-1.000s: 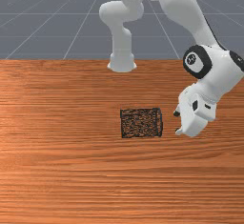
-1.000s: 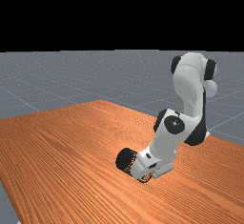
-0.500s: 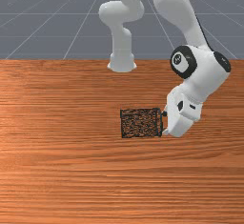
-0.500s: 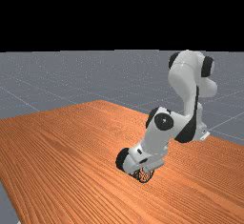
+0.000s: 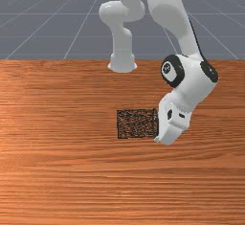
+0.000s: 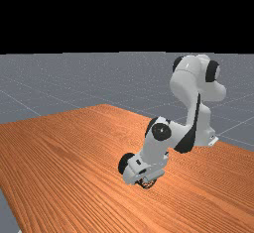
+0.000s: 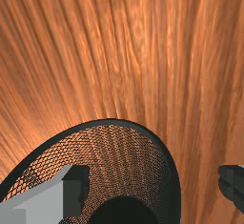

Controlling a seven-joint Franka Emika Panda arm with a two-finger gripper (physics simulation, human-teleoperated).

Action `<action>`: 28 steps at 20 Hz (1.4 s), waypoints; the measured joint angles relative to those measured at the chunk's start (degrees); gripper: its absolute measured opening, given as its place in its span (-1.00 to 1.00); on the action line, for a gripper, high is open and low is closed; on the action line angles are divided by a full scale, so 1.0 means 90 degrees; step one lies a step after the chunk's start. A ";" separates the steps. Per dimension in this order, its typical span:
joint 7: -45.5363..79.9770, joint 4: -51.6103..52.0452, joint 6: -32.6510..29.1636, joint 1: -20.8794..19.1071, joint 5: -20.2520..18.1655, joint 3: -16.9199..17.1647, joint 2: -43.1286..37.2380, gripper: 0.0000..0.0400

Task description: Rotate the holder till the hole upward

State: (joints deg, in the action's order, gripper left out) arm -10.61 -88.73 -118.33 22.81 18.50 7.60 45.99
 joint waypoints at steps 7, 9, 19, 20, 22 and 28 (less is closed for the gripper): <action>0.0012 -0.0910 -0.0522 0.0102 0.0248 0.0013 -0.0498 -0.70; -0.0225 -0.1070 -0.0704 -0.0152 -0.0200 -0.0225 -0.0617 -0.79; -0.3599 -0.1152 0.1370 -0.1676 -0.4139 -0.1238 -0.2375 -0.71; -0.3794 -0.0976 0.1655 -0.1724 -0.4347 -0.1208 -0.2548 -0.73; -0.3965 -0.0811 0.2040 -0.1817 -0.4827 -0.1141 -0.2778 -0.73; -0.5084 -0.1281 0.2289 -0.2358 -0.6027 -0.1094 -0.3000 -0.70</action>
State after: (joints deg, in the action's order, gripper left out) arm -56.37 -100.26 -97.73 1.59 -35.74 -2.24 18.99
